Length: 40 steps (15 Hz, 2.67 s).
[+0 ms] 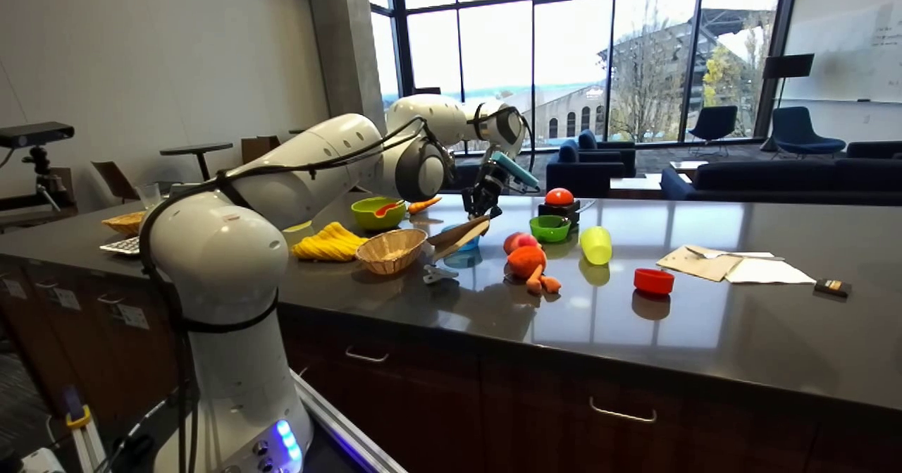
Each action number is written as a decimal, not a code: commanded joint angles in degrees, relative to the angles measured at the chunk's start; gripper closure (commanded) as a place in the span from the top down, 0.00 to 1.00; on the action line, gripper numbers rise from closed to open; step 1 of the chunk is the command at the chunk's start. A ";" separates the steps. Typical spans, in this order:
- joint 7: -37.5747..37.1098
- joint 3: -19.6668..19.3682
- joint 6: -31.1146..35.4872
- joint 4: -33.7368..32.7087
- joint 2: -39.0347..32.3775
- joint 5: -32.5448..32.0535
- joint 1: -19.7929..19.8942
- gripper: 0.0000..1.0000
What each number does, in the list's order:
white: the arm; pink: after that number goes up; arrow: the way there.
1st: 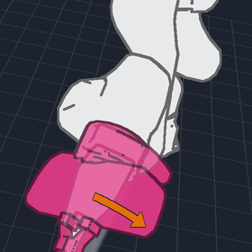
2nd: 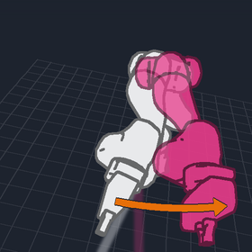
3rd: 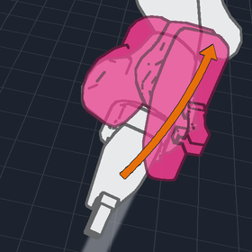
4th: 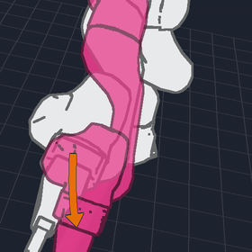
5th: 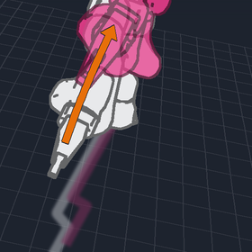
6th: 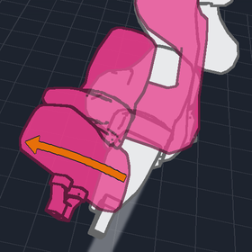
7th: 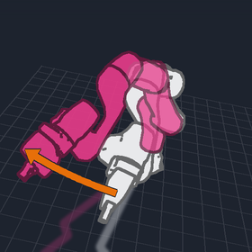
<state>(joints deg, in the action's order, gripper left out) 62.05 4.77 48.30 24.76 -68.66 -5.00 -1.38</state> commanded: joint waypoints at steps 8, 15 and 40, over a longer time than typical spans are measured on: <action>-18.54 -4.03 22.92 -2.15 0.41 -1.81 -0.38 0.00; -36.22 -6.43 35.70 -2.26 0.26 -1.95 -0.40 0.00; -37.69 -15.46 32.78 1.18 -4.09 -14.44 -4.63 0.00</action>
<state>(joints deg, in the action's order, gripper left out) 23.30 -9.85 82.05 24.87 -73.36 -18.49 -5.64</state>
